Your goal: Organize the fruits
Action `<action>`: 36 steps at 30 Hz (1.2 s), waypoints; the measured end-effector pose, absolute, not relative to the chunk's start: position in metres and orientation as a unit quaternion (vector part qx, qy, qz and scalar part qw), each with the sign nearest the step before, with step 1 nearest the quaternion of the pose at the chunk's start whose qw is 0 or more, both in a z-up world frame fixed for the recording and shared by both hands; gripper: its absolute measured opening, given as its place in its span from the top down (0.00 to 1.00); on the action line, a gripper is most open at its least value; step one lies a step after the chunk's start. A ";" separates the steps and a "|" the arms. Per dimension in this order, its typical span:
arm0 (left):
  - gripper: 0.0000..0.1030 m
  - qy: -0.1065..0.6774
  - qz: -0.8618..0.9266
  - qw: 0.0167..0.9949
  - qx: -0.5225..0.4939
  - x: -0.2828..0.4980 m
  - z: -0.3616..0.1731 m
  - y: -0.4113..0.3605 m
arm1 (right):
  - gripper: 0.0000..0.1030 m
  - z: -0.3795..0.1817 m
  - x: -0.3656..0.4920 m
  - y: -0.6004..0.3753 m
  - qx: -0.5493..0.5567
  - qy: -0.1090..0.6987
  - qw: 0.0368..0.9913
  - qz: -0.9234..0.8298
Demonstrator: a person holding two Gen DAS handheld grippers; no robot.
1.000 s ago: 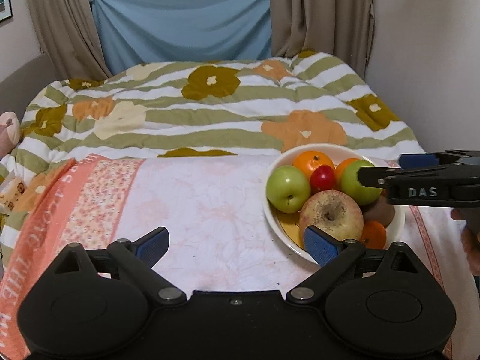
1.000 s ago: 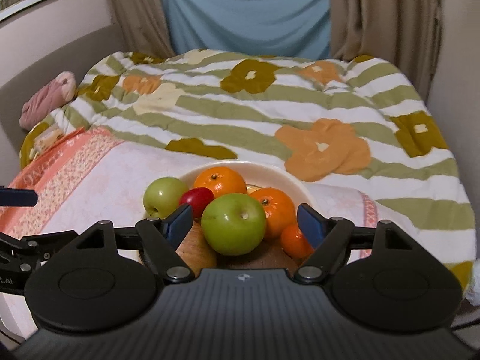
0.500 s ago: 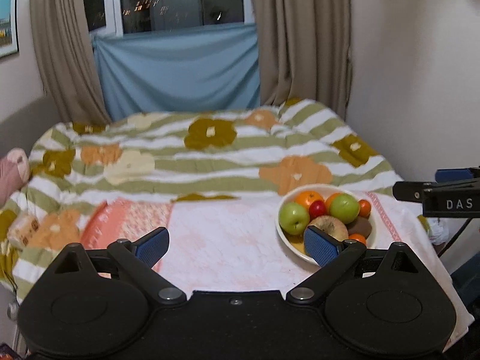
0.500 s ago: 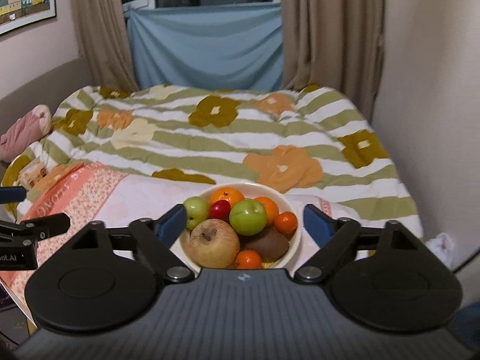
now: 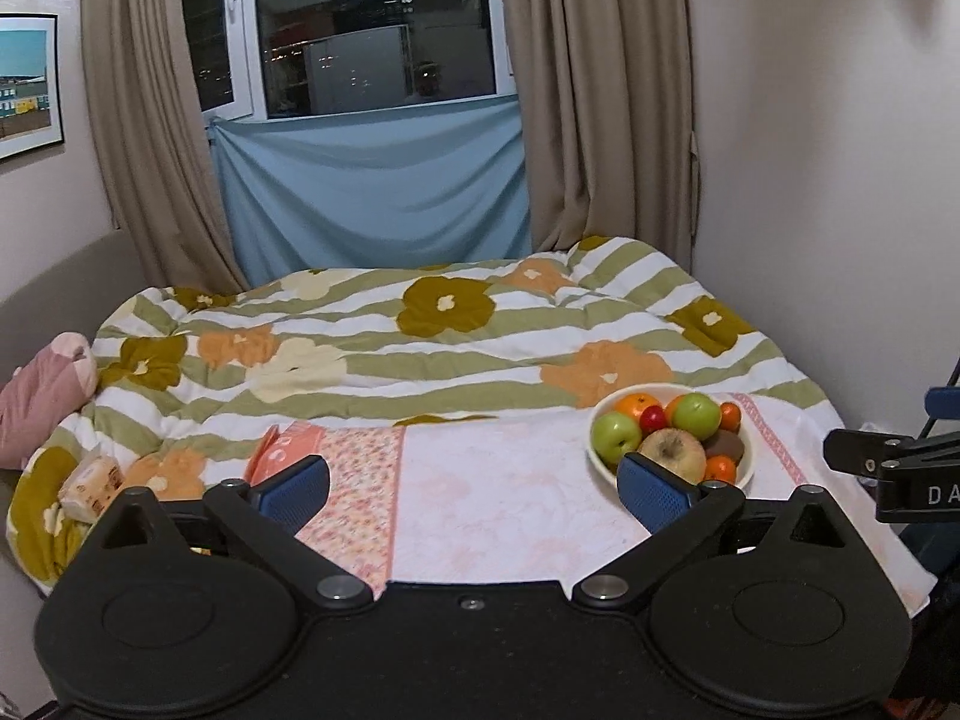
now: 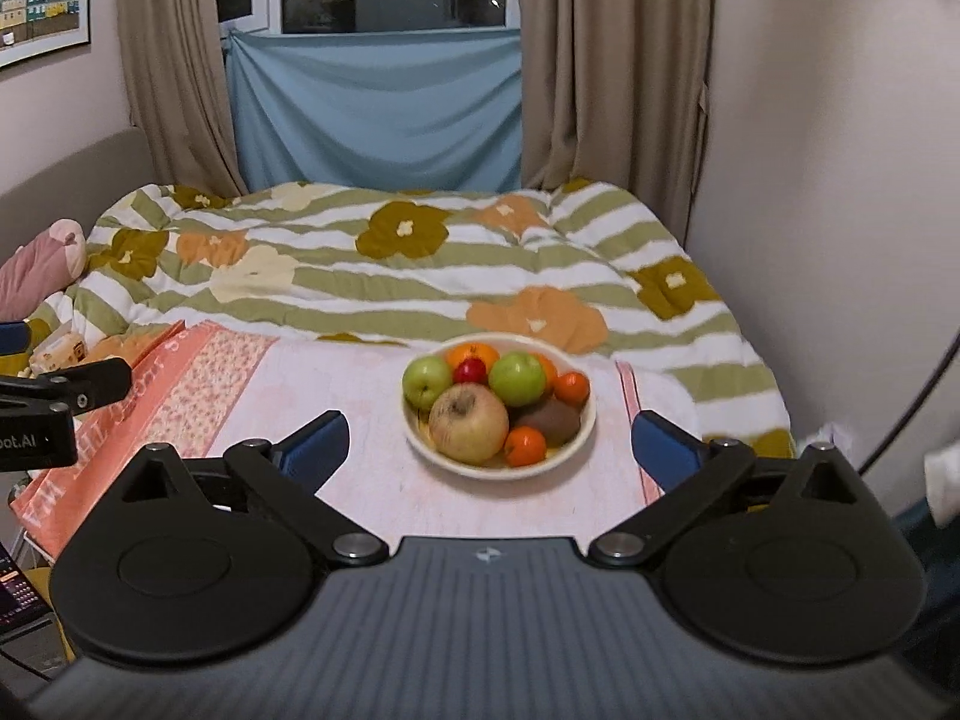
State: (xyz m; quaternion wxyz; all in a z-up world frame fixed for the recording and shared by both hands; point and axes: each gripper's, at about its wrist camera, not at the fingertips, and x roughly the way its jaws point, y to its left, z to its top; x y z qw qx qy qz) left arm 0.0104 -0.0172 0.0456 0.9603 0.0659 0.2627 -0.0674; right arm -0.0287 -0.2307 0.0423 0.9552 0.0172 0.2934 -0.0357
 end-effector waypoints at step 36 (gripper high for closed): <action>0.00 0.278 -0.070 0.956 0.057 -0.018 0.035 -0.009 | 0.00 0.033 -0.053 -0.222 0.022 0.306 0.950 -0.054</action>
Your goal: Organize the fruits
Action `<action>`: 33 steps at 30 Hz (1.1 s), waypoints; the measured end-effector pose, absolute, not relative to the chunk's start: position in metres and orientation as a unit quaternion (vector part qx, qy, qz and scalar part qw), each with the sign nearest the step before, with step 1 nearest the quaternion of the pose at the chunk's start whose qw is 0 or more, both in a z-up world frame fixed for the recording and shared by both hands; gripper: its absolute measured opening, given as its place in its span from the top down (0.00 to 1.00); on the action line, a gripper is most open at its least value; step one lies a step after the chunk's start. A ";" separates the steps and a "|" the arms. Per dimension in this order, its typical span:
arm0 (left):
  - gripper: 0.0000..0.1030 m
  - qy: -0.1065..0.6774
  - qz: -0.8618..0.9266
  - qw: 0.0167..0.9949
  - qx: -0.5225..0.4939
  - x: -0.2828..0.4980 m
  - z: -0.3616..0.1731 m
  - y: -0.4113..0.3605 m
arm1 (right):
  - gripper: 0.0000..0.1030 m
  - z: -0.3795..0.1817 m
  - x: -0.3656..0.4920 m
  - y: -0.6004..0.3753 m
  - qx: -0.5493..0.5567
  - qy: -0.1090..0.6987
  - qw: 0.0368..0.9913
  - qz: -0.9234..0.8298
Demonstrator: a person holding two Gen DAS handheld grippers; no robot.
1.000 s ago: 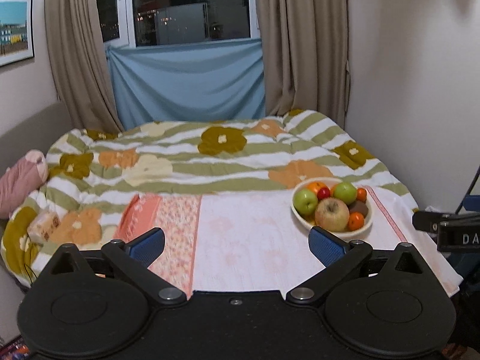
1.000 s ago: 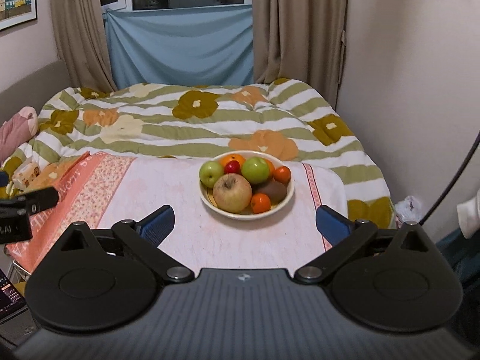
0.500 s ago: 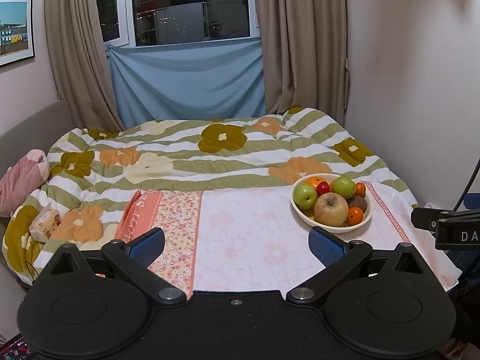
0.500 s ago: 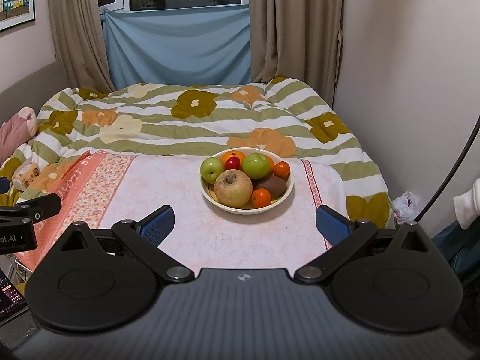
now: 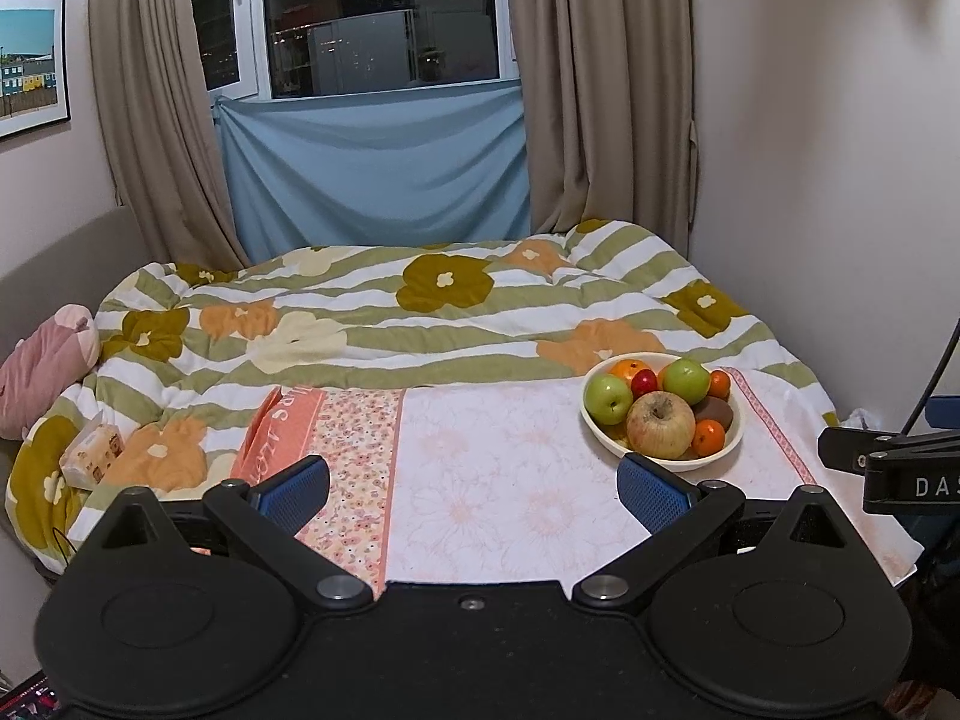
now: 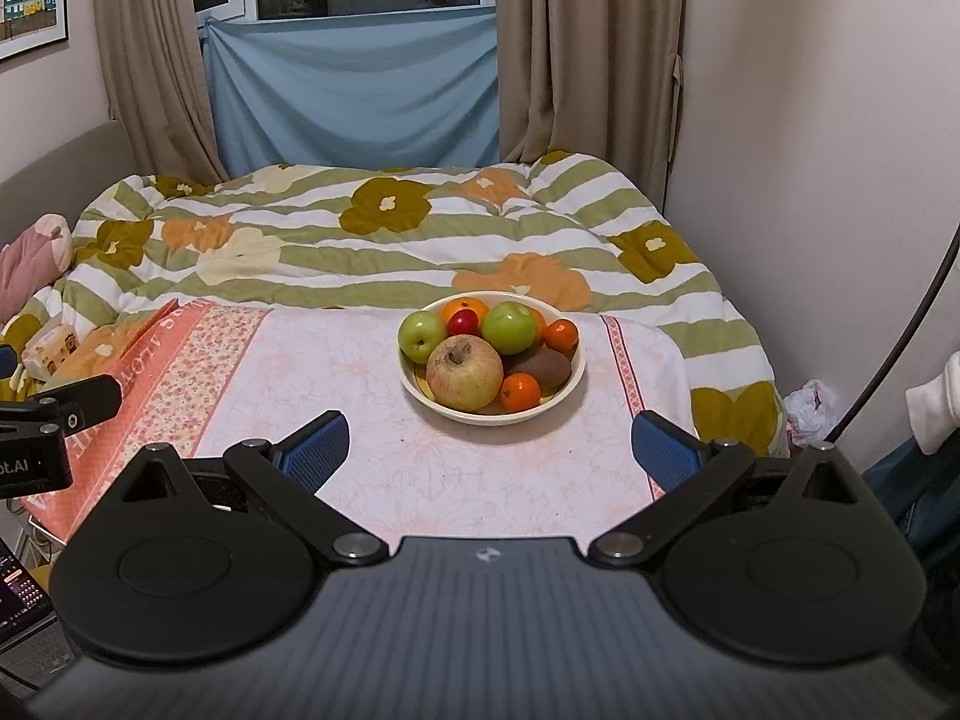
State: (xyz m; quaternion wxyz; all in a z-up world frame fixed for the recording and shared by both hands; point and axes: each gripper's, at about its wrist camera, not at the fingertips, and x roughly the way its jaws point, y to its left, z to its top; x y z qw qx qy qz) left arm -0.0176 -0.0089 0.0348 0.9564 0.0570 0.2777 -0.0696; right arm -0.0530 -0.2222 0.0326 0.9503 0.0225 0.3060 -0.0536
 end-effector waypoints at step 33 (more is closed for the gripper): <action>0.00 0.281 -0.060 0.956 0.060 -0.013 0.029 -0.008 | 0.00 0.027 -0.040 -0.218 0.029 0.315 0.947 -0.049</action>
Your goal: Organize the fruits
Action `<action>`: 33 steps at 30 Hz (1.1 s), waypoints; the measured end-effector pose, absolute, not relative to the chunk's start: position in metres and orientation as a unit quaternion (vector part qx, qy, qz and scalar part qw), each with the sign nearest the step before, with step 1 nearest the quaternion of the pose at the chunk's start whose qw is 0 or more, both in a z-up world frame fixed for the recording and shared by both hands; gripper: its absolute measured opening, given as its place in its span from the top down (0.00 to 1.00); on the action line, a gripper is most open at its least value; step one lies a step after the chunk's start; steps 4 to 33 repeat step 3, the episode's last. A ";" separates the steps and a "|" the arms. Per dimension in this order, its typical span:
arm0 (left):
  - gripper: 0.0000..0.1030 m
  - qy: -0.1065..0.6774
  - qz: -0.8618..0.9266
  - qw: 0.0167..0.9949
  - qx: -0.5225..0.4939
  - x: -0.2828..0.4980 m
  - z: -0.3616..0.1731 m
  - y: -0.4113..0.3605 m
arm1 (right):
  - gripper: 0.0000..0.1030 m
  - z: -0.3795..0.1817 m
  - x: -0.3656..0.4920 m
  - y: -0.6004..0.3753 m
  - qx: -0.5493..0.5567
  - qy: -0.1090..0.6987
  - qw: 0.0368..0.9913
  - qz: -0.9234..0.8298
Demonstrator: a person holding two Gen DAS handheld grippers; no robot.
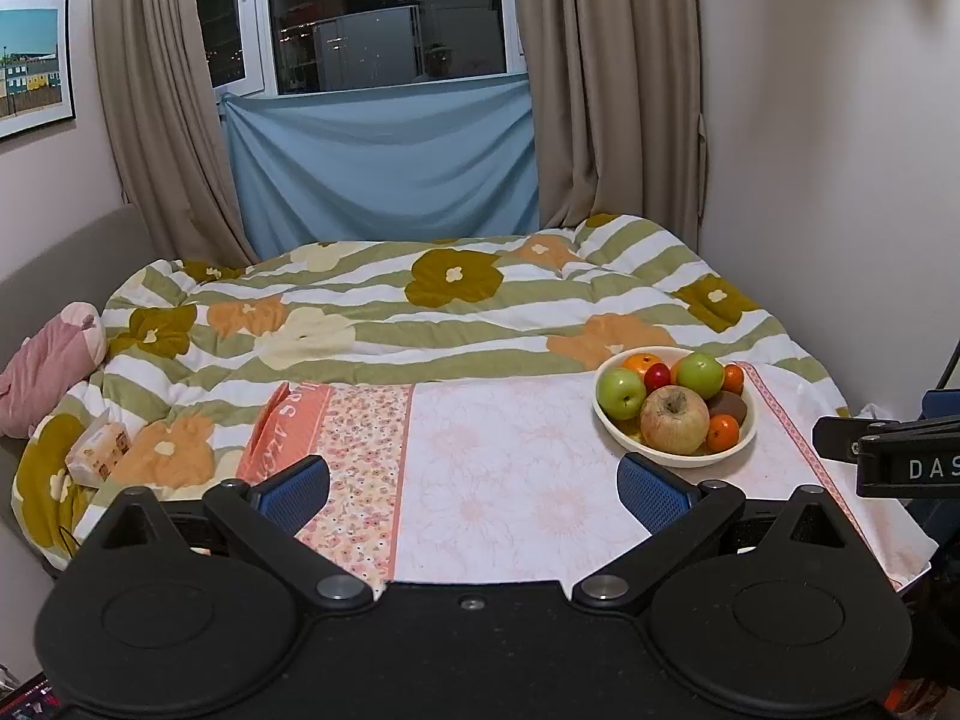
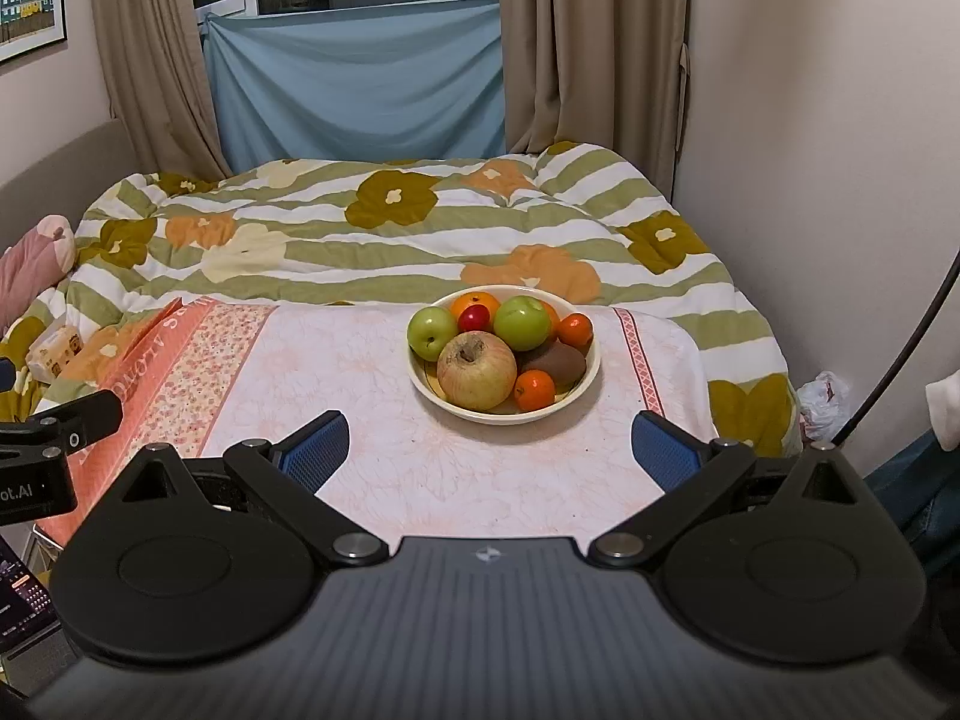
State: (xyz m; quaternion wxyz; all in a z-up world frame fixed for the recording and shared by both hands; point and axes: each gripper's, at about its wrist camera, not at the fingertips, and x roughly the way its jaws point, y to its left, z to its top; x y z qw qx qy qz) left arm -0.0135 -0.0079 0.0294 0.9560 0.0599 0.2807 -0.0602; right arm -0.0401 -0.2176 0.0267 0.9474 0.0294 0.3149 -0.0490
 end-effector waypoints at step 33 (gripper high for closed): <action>0.00 0.281 -0.059 0.956 0.057 -0.013 0.029 -0.008 | 0.00 0.027 -0.040 -0.218 0.030 0.315 0.947 -0.049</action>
